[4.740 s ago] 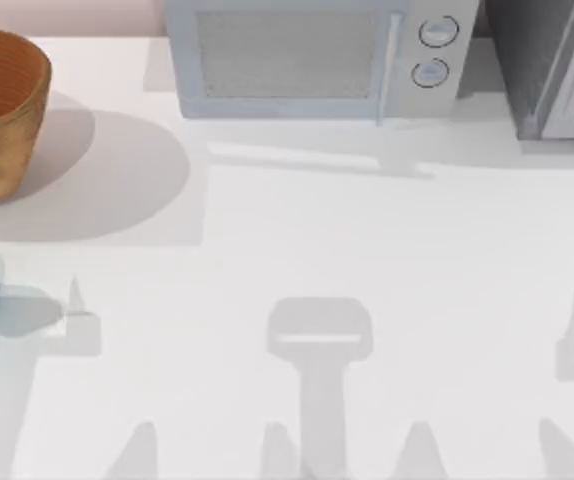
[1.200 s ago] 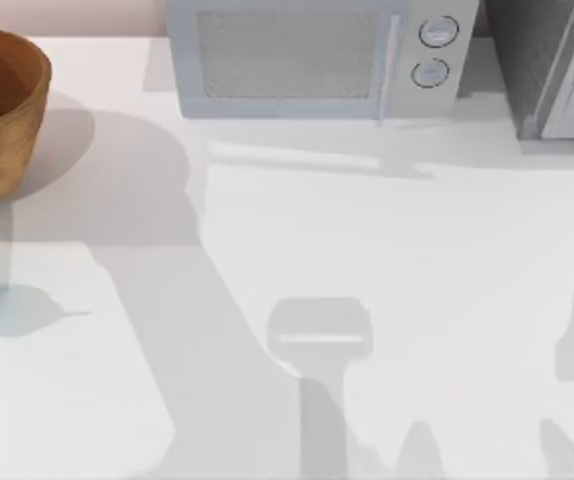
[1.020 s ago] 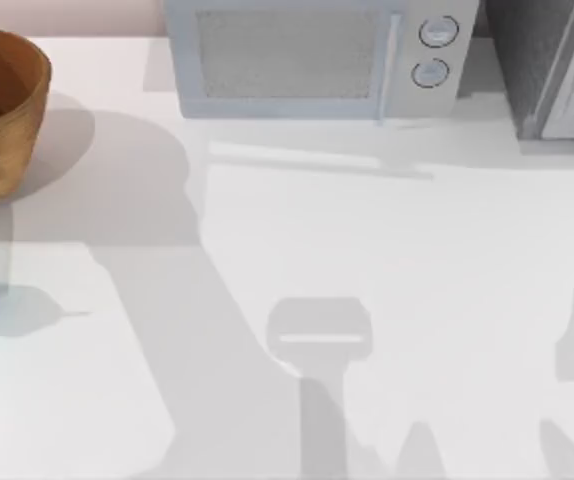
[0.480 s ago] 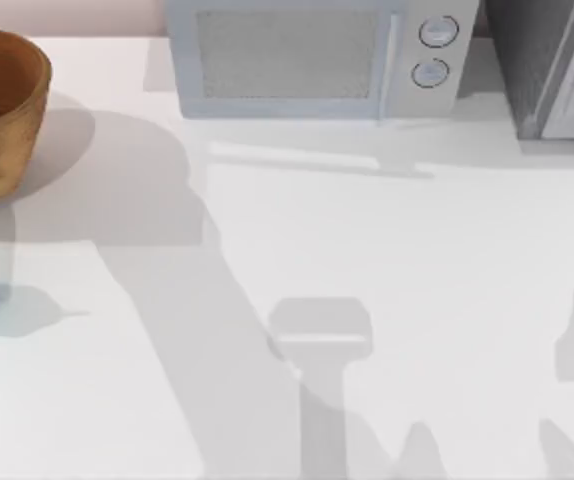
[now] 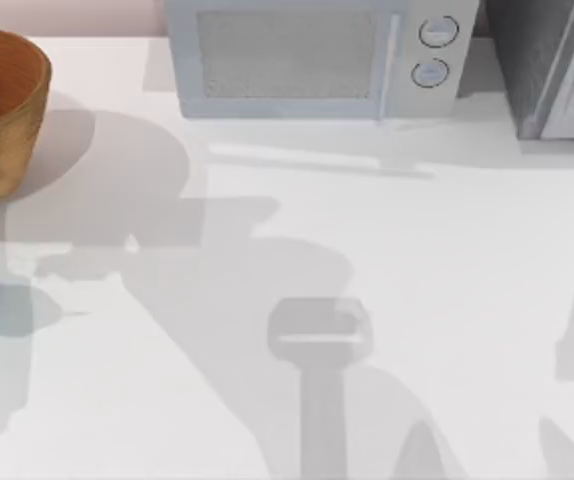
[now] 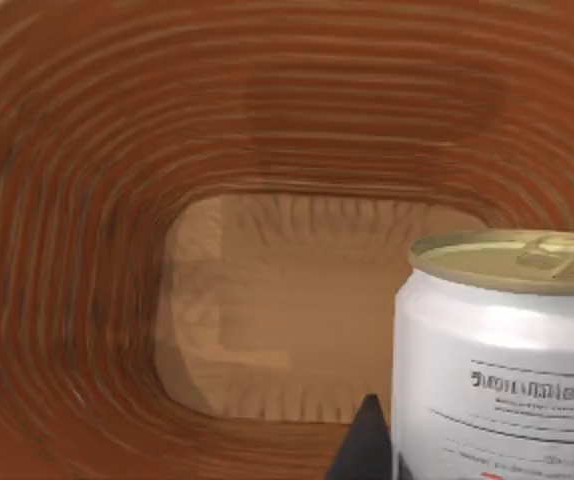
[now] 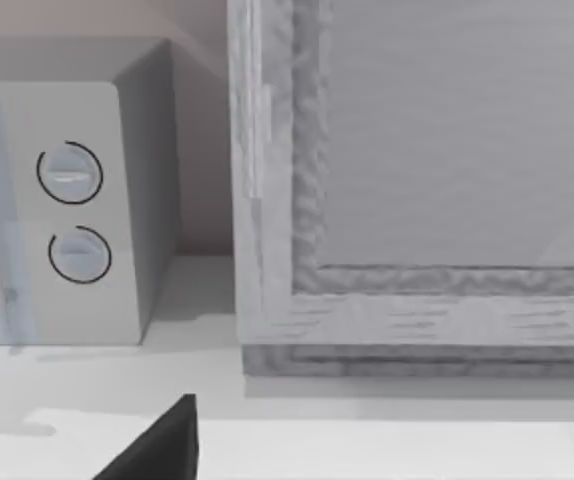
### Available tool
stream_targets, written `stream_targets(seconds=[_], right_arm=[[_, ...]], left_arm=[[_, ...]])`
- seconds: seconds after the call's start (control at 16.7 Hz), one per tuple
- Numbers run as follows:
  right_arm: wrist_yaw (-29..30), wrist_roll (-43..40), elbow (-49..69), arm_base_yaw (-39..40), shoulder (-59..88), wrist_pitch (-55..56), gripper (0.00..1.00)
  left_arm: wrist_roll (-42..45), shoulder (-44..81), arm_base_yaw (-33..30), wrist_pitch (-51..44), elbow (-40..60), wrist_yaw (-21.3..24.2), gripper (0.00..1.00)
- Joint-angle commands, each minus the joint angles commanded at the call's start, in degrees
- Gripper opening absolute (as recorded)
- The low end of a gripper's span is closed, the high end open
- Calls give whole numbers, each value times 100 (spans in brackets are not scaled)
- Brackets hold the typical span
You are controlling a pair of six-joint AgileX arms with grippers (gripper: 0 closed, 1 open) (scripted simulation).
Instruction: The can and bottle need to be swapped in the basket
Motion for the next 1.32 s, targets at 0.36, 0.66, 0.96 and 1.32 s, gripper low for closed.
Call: stream_targets(seconds=[0.36, 0.66, 0.96, 1.32], right_arm=[[0, 0, 0, 0, 0, 0, 100], [0, 0, 0, 0, 0, 0, 100], [0, 0, 0, 0, 0, 0, 100], [0, 0, 0, 0, 0, 0, 100]], left_arm=[[-291, -4329, -423, 1857, -3634, -454, 0], [-539, -7380, -822, 3012, -6335, -710, 0], [-731, -9266, -1125, 3640, -7988, -829, 0], [-784, -9687, -1207, 3768, -8359, -847, 0]])
